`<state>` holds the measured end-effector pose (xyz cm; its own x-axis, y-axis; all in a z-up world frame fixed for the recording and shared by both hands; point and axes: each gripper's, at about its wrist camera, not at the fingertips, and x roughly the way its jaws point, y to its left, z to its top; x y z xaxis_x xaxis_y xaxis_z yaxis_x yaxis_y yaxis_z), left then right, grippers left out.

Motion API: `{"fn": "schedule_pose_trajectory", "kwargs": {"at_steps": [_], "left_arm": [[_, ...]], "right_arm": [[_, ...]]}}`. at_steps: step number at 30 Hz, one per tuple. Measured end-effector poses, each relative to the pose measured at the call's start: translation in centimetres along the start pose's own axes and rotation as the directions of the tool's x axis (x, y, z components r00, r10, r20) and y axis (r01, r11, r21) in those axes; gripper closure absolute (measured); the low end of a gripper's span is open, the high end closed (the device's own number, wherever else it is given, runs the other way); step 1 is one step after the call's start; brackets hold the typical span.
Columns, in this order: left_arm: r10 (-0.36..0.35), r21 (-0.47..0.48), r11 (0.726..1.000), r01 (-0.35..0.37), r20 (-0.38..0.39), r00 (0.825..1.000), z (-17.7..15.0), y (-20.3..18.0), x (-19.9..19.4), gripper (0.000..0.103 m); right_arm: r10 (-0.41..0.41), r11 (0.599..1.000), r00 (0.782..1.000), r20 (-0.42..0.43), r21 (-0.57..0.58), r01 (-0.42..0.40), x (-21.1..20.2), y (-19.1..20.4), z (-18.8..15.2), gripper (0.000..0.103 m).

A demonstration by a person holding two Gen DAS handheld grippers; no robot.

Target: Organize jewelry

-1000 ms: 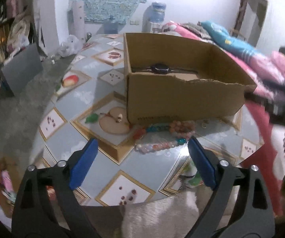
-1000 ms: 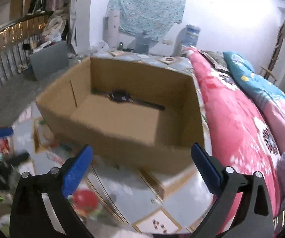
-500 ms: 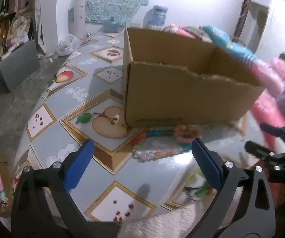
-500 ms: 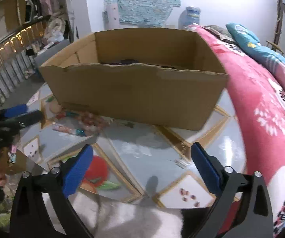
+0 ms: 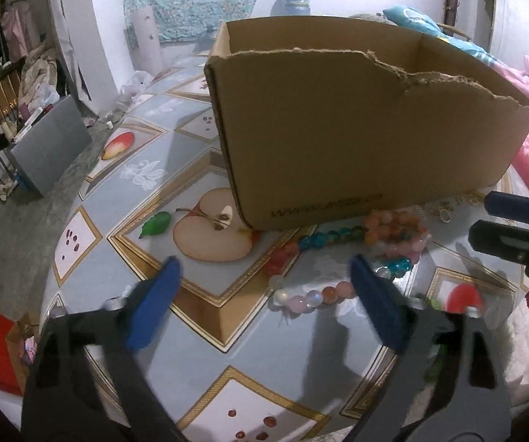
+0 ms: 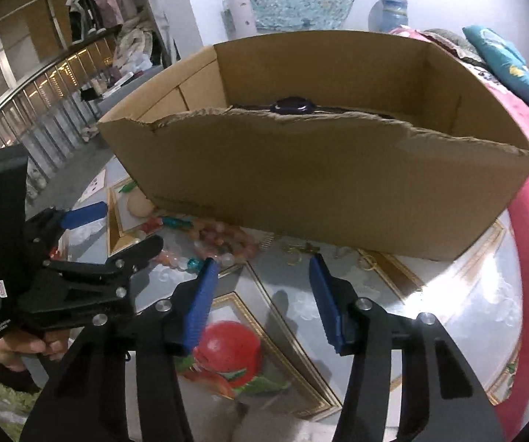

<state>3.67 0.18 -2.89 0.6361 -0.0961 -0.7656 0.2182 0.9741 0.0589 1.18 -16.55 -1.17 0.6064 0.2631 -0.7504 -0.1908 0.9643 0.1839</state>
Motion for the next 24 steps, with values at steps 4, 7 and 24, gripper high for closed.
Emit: {"fn": "schedule_pose_trajectory", "kwargs": {"at_steps": [4,7,24], "left_arm": [[-0.041,-0.017,0.999,0.04,-0.063,0.997,0.0,0.4,1.0,0.052],[-0.051,-0.022,0.999,0.049,-0.075,0.996,0.2,0.4,1.3,0.056],[-0.269,-0.136,0.956,0.259,-0.067,0.961,0.4,2.0,-0.8,0.094]], "right_arm": [[0.021,1.0,1.0,0.006,-0.008,-0.021,0.0,0.6,0.1,0.054],[0.026,1.0,1.0,0.015,-0.017,-0.025,-0.2,1.0,0.1,0.054],[0.159,0.984,0.987,0.017,-0.089,-0.157,-1.1,3.7,-0.3,0.081]]}}
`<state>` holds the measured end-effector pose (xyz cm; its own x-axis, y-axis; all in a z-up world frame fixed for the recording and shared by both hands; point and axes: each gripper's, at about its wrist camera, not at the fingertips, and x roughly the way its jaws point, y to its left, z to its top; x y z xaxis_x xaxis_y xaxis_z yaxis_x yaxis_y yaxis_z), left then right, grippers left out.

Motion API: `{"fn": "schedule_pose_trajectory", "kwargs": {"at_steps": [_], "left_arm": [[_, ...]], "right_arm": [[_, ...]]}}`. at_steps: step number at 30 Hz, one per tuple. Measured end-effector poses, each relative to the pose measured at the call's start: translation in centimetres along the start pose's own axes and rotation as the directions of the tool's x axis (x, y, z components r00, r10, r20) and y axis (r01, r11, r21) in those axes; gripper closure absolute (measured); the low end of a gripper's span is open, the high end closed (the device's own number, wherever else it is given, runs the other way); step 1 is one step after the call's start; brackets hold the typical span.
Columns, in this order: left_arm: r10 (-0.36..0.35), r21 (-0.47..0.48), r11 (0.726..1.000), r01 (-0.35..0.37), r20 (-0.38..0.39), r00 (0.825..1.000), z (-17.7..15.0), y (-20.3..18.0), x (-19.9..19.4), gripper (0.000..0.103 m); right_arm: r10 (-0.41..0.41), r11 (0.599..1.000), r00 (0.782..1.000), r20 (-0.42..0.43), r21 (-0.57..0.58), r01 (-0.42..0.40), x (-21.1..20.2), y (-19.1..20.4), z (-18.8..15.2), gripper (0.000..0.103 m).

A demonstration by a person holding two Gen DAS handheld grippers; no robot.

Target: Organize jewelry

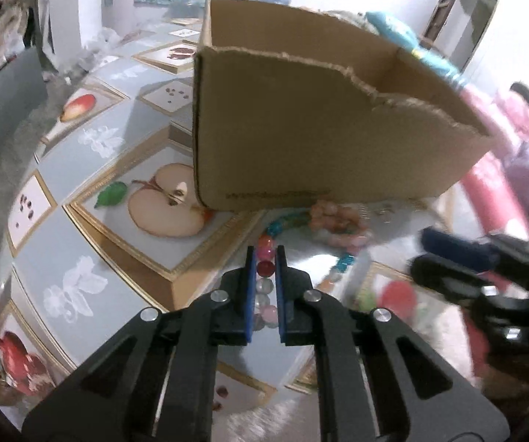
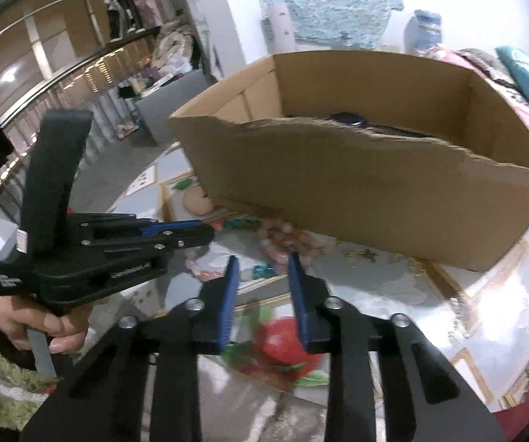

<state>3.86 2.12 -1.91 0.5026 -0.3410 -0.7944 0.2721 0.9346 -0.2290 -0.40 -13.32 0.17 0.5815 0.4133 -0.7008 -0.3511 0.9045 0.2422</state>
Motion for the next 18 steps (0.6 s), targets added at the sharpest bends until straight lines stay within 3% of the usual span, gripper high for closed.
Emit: {"fn": "schedule_pose_trajectory", "kwargs": {"at_steps": [5,8,18], "left_arm": [[-0.034,-0.007,0.999,0.034,0.011,0.999,-0.4,0.1,-1.2,0.094],[-0.047,-0.015,0.999,0.047,0.015,0.999,-0.7,0.2,-1.6,0.094],[-0.065,-0.067,0.996,0.065,0.015,0.998,-1.0,2.3,-2.2,0.094]], "right_arm": [[0.078,0.997,0.995,-0.059,-0.013,-0.079,2.3,0.6,0.7,0.084],[0.085,0.996,0.992,-0.089,-0.016,-0.087,3.8,0.6,1.0,0.085],[-0.063,0.997,0.995,-0.079,0.049,0.067,4.2,-2.6,1.6,0.085]]}}
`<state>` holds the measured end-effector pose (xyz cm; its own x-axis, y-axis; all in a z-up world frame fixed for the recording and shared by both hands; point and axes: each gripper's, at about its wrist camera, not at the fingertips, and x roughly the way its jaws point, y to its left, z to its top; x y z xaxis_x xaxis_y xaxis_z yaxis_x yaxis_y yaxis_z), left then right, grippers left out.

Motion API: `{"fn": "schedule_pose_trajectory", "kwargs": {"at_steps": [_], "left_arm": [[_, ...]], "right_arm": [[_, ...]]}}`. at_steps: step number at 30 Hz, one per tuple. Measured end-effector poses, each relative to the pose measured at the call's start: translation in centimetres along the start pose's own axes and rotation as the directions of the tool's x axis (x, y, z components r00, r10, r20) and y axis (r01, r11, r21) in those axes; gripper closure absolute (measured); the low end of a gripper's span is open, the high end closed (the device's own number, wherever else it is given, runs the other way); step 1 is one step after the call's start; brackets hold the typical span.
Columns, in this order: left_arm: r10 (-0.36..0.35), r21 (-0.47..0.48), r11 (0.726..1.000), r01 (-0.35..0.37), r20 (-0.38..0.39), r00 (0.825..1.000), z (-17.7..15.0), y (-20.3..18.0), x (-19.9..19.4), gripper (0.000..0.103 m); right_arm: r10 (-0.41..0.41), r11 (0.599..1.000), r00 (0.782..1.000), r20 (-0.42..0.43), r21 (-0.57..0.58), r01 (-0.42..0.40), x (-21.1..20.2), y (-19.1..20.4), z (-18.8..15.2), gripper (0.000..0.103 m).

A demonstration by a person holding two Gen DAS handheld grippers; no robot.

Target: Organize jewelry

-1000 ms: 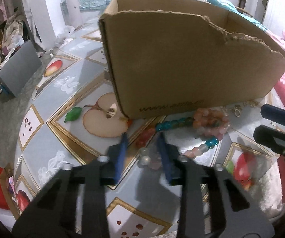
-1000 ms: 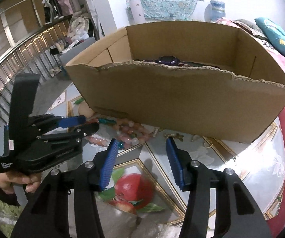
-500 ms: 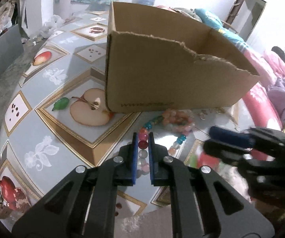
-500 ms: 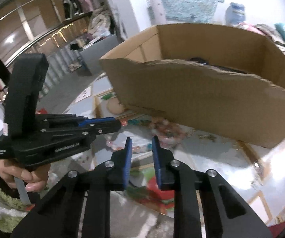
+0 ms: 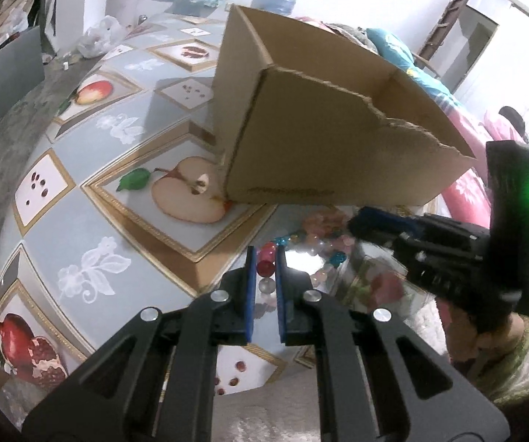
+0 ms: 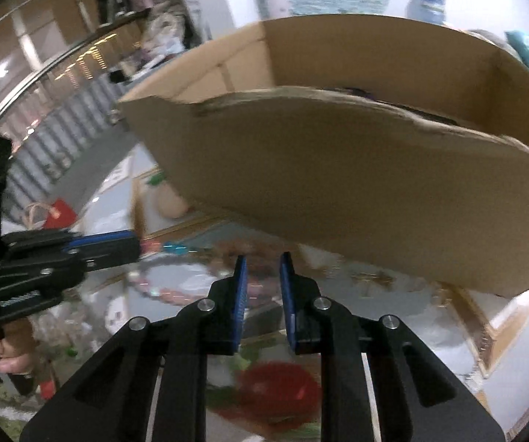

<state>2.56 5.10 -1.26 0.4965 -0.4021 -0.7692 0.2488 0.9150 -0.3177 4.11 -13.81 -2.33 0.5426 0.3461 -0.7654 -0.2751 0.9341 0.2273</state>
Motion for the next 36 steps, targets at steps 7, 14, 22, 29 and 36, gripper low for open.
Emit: {"fn": "schedule_pose_trajectory", "kwargs": {"at_steps": [7,14,22,29,36], "left_arm": [[-0.036,-0.014,0.999,0.036,-0.009,0.999,0.1,0.4,0.3,0.094],[-0.02,-0.009,1.0,0.02,-0.033,0.999,-0.3,0.5,1.5,0.094],[0.001,0.005,1.0,0.0,-0.044,0.999,-0.6,0.3,2.0,0.094],[0.015,0.014,1.0,-0.014,-0.048,0.999,-0.7,0.4,2.2,0.094],[0.018,0.01,1.0,-0.018,-0.044,0.999,-0.7,0.6,2.2,0.094]], "right_arm": [[0.062,0.995,0.998,0.008,-0.08,-0.061,-0.6,2.1,0.2,0.084],[-0.026,0.96,0.997,-0.072,-0.279,0.005,2.2,5.2,0.1,0.084],[-0.069,0.962,0.995,-0.078,-0.268,0.046,2.6,4.9,0.6,0.093],[0.012,0.999,1.0,-0.028,-0.042,-0.013,0.3,0.6,1.2,0.093],[-0.006,0.997,0.999,-0.032,0.081,0.009,-0.3,-2.6,0.4,0.092]]}}
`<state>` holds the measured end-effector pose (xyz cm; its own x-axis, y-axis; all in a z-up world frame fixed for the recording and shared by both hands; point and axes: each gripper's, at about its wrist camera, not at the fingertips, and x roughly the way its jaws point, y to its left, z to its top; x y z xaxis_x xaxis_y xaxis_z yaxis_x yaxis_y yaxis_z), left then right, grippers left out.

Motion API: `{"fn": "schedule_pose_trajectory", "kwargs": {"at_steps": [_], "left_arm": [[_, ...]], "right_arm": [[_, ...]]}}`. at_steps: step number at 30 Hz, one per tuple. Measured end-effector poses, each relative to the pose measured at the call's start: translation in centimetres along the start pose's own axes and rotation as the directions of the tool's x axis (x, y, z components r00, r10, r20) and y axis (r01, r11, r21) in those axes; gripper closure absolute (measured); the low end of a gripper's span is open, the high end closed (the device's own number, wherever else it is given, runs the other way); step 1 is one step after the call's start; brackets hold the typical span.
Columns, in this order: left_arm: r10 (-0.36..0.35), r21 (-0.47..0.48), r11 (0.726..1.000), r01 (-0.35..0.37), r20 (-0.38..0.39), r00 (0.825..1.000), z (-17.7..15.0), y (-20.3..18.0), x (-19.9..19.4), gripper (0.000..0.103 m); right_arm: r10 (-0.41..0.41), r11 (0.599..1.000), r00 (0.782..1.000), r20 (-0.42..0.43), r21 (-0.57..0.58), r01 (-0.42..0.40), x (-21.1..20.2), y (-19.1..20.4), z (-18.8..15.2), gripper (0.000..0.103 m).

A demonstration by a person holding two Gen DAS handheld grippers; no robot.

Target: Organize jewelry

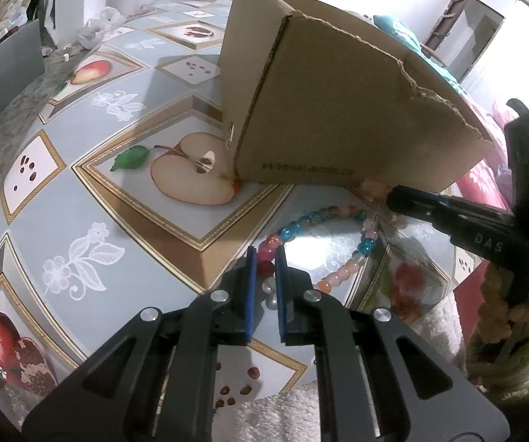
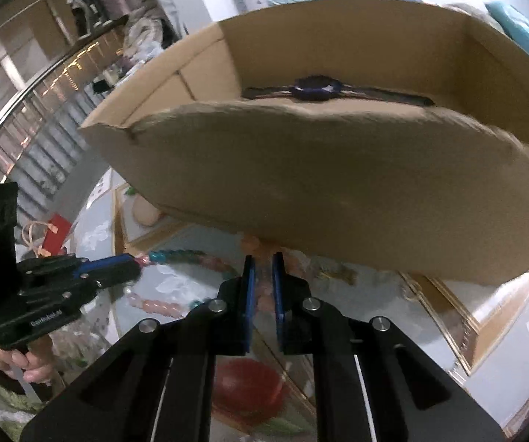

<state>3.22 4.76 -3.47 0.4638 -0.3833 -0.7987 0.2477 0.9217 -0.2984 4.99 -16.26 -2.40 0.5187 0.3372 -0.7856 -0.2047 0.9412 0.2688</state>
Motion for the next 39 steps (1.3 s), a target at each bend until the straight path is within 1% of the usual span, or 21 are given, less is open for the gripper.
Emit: {"fn": "schedule_pose_trajectory", "kwargs": {"at_steps": [2,3,4,6,9,11,14,15,18,26,29,34,36,39], "left_arm": [[0.006,0.005,1.0,-0.006,0.001,1.0,0.0,0.0,0.0,0.094],[0.009,0.007,1.0,-0.009,0.001,1.0,0.0,0.0,0.0,0.094],[0.011,0.009,1.0,-0.011,0.002,1.0,0.0,0.0,-0.1,0.094],[0.011,0.007,1.0,-0.011,0.002,1.0,0.0,0.0,0.0,0.094],[0.015,0.009,1.0,-0.015,0.003,1.0,0.1,0.0,0.0,0.094],[0.018,0.009,1.0,-0.018,0.005,1.0,0.1,0.0,0.1,0.094],[0.029,0.013,0.999,-0.029,0.008,1.0,0.1,-0.1,0.1,0.094],[0.032,0.015,0.999,-0.032,0.009,0.999,0.1,-0.1,0.0,0.094],[0.036,0.015,0.999,-0.036,0.013,0.999,0.1,0.1,0.0,0.094],[0.041,0.016,0.999,-0.042,0.027,0.999,0.0,0.3,-0.2,0.094],[0.038,0.016,0.999,-0.038,0.031,0.999,0.0,0.4,-0.2,0.094],[0.035,0.013,0.999,-0.035,0.039,0.999,0.0,0.5,-0.2,0.094],[0.036,0.015,0.999,-0.036,0.043,0.998,0.1,0.4,-0.1,0.094],[0.039,0.019,0.999,-0.04,0.045,0.998,0.2,0.2,0.0,0.094]], "right_arm": [[-0.028,1.0,1.0,0.0,0.011,0.028,-0.4,-0.6,-0.2,0.09],[-0.028,0.999,1.0,0.002,0.023,0.028,-0.7,-0.9,-0.3,0.084],[-0.021,0.999,1.0,0.011,0.033,0.021,-0.9,-1.0,-0.4,0.075],[0.003,0.999,0.999,0.04,0.04,-0.005,-1.5,-0.8,-0.5,0.069],[0.067,0.997,0.996,0.063,0.024,-0.068,-2.3,0.1,-0.7,0.068],[0.126,0.992,0.991,0.034,0.005,-0.126,-1.8,1.2,-0.7,0.068],[0.135,0.991,0.991,-0.008,-0.019,-0.135,-0.6,2.4,-0.8,0.068],[0.138,0.99,0.99,-0.034,-0.015,-0.138,0.1,2.8,-0.9,0.068],[0.142,0.99,0.987,-0.074,0.002,-0.142,1.3,3.0,-0.9,0.069],[0.122,0.992,0.988,-0.092,-0.001,-0.123,2.8,3.7,-0.5,0.073],[0.106,0.994,0.99,-0.092,-0.003,-0.107,3.2,3.9,-0.3,0.077],[0.055,0.998,0.995,-0.081,-0.037,-0.058,3.4,4.5,0.0,0.088],[0.037,0.998,0.997,-0.074,-0.054,-0.041,3.5,4.7,0.0,0.09],[0.038,0.998,0.997,-0.07,-0.054,-0.041,3.4,4.7,0.1,0.093]]}}
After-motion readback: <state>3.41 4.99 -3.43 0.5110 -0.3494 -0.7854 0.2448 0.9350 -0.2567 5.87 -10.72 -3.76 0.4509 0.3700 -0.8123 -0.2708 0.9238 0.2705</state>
